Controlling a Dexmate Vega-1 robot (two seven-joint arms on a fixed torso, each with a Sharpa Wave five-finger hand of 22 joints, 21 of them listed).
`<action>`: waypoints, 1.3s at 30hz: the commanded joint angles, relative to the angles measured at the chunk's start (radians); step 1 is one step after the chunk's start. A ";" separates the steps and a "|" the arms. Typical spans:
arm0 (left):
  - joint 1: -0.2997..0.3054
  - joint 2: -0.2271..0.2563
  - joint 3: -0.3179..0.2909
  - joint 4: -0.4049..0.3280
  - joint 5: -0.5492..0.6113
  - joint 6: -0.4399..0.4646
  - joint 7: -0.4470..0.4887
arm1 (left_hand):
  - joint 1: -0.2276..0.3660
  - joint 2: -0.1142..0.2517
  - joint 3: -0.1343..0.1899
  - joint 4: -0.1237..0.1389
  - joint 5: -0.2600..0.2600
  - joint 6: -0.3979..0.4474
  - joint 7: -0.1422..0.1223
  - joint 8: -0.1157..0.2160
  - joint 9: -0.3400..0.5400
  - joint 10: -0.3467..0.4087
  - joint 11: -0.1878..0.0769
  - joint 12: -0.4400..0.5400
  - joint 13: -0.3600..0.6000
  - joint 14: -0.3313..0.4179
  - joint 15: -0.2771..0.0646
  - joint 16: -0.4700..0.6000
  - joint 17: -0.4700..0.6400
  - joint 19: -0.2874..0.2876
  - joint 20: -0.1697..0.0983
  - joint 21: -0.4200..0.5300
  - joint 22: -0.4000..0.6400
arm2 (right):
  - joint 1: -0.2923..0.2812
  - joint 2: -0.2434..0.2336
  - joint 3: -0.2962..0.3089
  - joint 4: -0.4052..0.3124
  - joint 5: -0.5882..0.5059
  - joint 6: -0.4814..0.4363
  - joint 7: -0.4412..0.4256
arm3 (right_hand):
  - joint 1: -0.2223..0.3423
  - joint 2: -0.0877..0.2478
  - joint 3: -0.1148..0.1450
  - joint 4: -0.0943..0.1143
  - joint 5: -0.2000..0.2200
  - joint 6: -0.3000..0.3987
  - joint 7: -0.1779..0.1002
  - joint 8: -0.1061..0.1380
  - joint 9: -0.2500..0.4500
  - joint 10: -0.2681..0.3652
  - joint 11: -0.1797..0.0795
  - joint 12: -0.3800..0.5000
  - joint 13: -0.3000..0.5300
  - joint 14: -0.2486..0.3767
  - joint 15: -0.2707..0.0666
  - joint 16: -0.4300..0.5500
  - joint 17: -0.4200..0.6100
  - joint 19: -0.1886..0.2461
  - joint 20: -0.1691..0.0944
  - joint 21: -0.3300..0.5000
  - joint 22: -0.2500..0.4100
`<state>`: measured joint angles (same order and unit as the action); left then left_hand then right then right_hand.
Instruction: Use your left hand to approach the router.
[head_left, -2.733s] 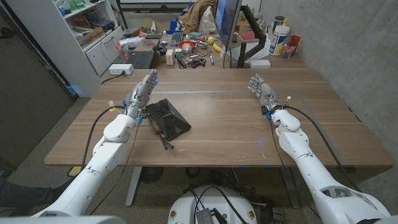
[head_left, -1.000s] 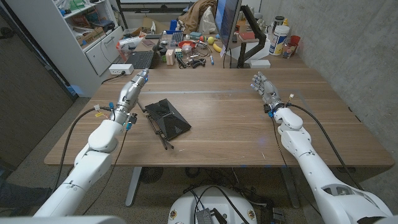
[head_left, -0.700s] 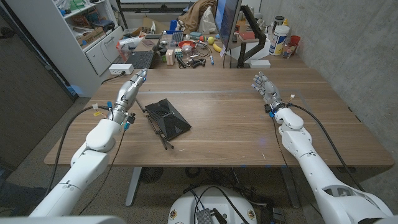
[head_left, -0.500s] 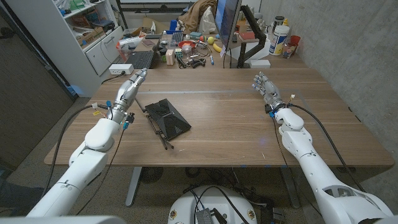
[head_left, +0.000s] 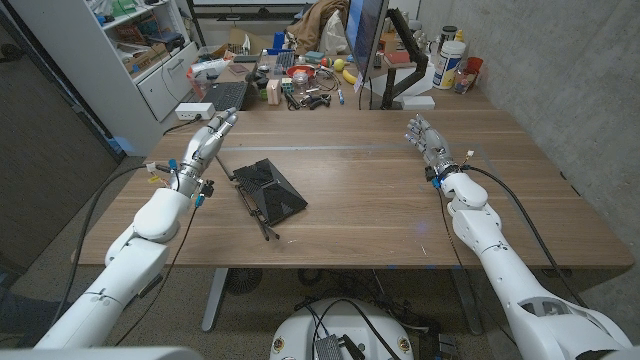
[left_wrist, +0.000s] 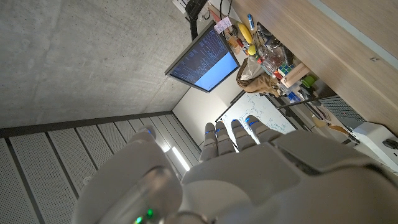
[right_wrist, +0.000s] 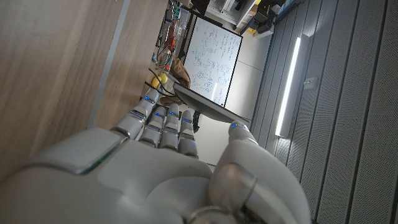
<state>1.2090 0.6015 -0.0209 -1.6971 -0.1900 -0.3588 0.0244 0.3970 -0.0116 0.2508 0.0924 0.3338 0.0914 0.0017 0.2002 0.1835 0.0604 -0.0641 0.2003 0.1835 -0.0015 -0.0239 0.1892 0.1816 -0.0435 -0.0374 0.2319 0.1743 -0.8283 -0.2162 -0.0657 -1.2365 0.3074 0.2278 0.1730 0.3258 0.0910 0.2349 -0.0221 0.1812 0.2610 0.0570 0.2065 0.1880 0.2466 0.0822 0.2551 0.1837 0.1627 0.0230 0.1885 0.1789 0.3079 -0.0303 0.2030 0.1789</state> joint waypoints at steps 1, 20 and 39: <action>0.016 0.014 -0.015 -0.025 0.058 0.010 0.021 | 0.011 0.001 0.002 -0.005 0.003 0.013 0.001 0.010 0.003 0.005 0.001 0.007 0.006 0.008 0.002 0.004 0.003 0.005 0.000 -0.004 0.006 | 0.011 0.010 -0.004 0.019 -0.002 0.009 -0.003 | -0.008 0.004 0.002 -0.007 0.003 0.004 -0.002 0.000 0.005 0.012 -0.002 -0.001 0.005 0.011 0.000 0.001 0.005 0.006 -0.001 0.001 0.005; 0.022 0.039 -0.018 -0.044 0.157 0.039 0.053 | 0.018 0.006 0.002 -0.008 0.003 0.027 0.003 0.012 0.003 0.017 0.000 0.009 0.006 0.018 -0.001 0.006 0.003 0.008 0.005 -0.007 0.006 | 0.011 0.015 -0.002 0.020 -0.005 0.015 -0.014 | -0.010 0.006 0.002 -0.007 0.003 0.007 -0.004 0.000 0.005 0.014 -0.004 -0.003 0.005 0.014 0.000 0.001 0.006 0.007 -0.001 0.001 0.005; 0.033 0.063 -0.016 -0.100 0.287 0.086 0.113 | 0.023 0.008 0.002 -0.011 0.002 0.037 0.003 0.013 0.004 0.022 -0.001 0.009 0.006 0.024 -0.001 0.006 0.002 0.011 0.006 -0.010 0.006 | 0.019 0.014 0.000 0.031 -0.005 0.013 -0.007 | -0.013 0.008 0.002 -0.007 0.002 0.006 -0.007 -0.002 0.005 0.016 -0.005 -0.006 0.005 0.014 -0.001 0.000 0.006 0.007 -0.001 0.001 0.005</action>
<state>1.2358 0.6542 -0.0386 -1.7704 0.0346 -0.2941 0.1090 0.4062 -0.0024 0.2508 0.0839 0.3338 0.1200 0.0052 0.2079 0.1835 0.0728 -0.0660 0.2003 0.1834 0.0188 -0.0217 0.1891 0.1817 -0.0379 -0.0320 0.2254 0.1795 -0.8142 -0.1998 -0.0656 -1.2096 0.3031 0.2459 0.1598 0.3203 0.0966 0.2349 -0.0221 0.1812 0.2645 0.0535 0.2059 0.1879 0.2519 0.0768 0.2513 0.1837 0.1700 0.0195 0.1885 0.1789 0.3079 -0.0303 0.2030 0.1789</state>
